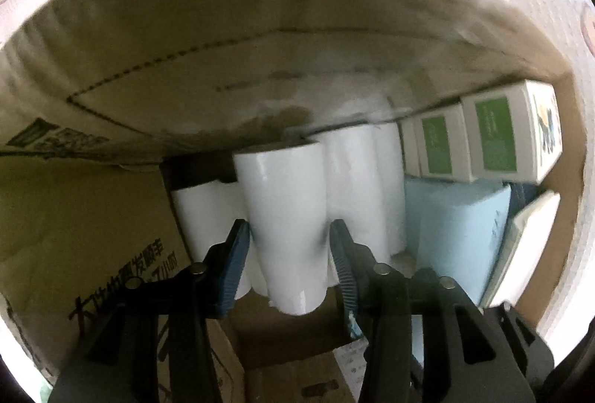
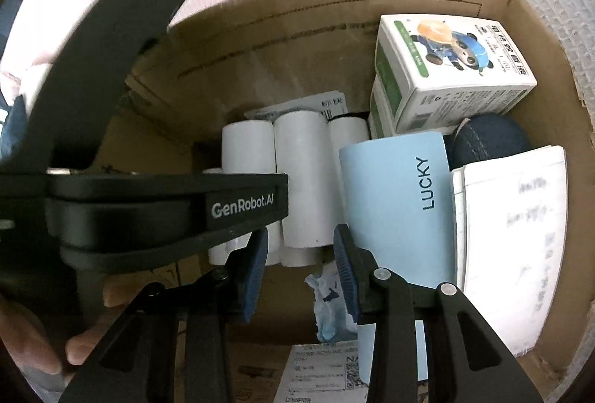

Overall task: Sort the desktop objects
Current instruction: 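Lower the held tube down beside the standing paper rolls, then open both grippers to release the tube in the box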

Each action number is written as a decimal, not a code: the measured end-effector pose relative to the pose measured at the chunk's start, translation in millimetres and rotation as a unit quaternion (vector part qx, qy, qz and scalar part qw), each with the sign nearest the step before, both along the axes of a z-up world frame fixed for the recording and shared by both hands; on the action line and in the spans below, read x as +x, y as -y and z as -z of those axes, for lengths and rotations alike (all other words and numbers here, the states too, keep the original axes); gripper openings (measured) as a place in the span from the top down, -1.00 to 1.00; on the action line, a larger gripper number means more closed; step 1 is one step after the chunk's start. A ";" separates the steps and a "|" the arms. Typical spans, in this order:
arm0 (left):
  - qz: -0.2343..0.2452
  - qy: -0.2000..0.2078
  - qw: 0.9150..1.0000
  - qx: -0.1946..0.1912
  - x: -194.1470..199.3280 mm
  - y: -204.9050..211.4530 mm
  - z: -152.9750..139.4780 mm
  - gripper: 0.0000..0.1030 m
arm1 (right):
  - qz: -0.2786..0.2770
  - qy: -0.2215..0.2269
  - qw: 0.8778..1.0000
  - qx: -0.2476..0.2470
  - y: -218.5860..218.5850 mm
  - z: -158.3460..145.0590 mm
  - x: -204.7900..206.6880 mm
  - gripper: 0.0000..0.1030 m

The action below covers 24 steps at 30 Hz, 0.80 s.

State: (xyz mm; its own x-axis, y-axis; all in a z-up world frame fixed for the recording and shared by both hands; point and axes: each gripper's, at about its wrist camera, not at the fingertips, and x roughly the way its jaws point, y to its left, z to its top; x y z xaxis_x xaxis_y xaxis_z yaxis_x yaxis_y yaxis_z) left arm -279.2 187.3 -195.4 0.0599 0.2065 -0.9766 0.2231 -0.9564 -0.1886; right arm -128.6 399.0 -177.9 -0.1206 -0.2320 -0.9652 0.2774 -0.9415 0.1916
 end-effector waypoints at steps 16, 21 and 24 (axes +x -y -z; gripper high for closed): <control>-0.019 -0.060 0.998 0.022 -10.0 1.7 -27.7 0.87 | -0.021 -0.025 0.999 0.010 -29.1 -19.2 28.0 0.35; -0.016 -0.096 0.995 0.025 8.9 -3.9 -45.5 0.73 | -0.015 -0.018 1.000 0.009 -42.4 -16.1 32.7 0.35; -0.006 -0.140 0.989 0.036 15.6 0.4 -63.6 0.64 | -0.008 -0.012 1.000 0.002 -51.7 -17.3 36.2 0.35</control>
